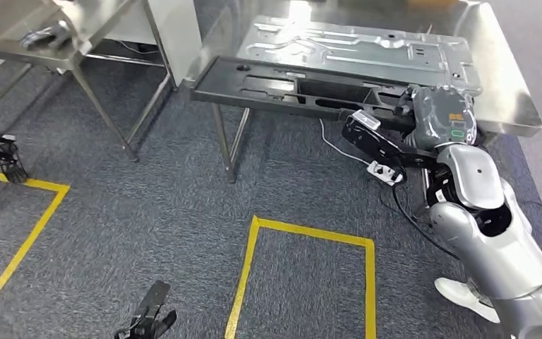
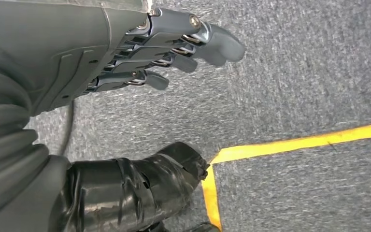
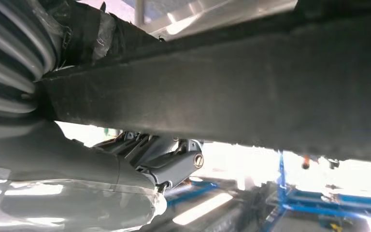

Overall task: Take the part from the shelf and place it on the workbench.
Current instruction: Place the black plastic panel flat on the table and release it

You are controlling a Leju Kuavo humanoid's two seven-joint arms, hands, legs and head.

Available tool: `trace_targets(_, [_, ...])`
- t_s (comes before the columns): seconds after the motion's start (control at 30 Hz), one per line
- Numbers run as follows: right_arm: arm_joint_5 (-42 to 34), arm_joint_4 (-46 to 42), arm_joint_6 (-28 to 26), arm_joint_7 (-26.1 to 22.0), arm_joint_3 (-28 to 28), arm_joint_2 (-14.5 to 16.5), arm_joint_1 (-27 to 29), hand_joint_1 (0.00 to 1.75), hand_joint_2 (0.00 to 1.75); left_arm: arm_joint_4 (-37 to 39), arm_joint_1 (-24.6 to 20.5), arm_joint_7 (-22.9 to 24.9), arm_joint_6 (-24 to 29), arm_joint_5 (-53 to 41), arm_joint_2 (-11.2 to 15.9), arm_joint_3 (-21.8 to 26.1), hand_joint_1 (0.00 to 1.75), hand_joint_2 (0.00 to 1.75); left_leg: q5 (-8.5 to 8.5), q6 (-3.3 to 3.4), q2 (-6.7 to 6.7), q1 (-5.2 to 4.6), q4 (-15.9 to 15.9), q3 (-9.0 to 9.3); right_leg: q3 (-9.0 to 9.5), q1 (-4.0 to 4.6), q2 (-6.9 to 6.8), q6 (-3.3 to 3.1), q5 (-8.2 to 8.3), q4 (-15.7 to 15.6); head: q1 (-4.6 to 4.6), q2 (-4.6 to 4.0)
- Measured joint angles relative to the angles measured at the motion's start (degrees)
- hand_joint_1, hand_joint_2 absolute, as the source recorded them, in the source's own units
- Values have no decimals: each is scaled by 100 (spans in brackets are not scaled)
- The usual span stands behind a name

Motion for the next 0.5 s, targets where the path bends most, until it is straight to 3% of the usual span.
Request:
trace_targets(0.07, [47, -14, 13, 8, -13, -15, 33, 175, 175, 0, 17, -10, -1, 7, 16, 3, 0, 175, -39, -50, 8, 7, 34, -13, 31, -5, 17, -77, -5, -32, -3, 0])
trace_targets(0.13, [91, -18, 36, 16, -30, -36, 55, 175, 175, -1, 20, -25, -9, 11, 16, 7, 0, 175, -101, -114, 15, 23, 356, -171, 106, -17, 22, -138, -49, -38, -7, 0])
trace_targets(0.23, [121, -19, 71, 16, -45, -50, 83, 175, 175, -1, 28, -32, -15, 18, 16, 30, 0, 175, -366, -184, 20, 50, 1408, -858, 241, -19, 21, -189, -154, -47, -16, 0])
trace_targets(0.3, [128, -18, 81, 17, -51, -60, 116, 175, 175, -1, 52, -30, -15, 21, 19, 46, 0, 175, -398, -173, 20, 54, 1668, -1195, 355, -13, 27, -191, -243, -47, -17, 0])
trace_targets(0.33, [135, -18, 84, 17, -53, -65, 131, 175, 175, -1, 59, -30, -15, 21, 21, 50, 0, 175, -250, -149, 20, 48, 1508, -1219, 424, -11, 29, -190, -292, -47, -16, 0])
trace_targets(0.4, [173, -18, 96, 16, -61, -78, 153, 175, 175, -1, 61, -31, -16, 21, 31, 56, 0, 175, 323, -74, 17, 12, 749, -1040, 565, -13, 32, -178, -390, -54, -15, 0])
trace_targets(0.43, [199, -19, 109, 16, -72, -81, 165, 175, 175, 0, 59, -31, -17, 21, 39, 62, 0, 175, 519, -38, 13, -17, 409, -939, 617, -14, 39, -161, -431, -66, -15, 0])
trace_targets(0.5, [243, -23, 146, 17, -103, -93, 200, 175, 175, 1, 58, -32, -18, 21, 57, 72, 0, 175, 674, 20, 5, -61, 55, -811, 680, -15, 52, -105, -473, -97, -19, 0])
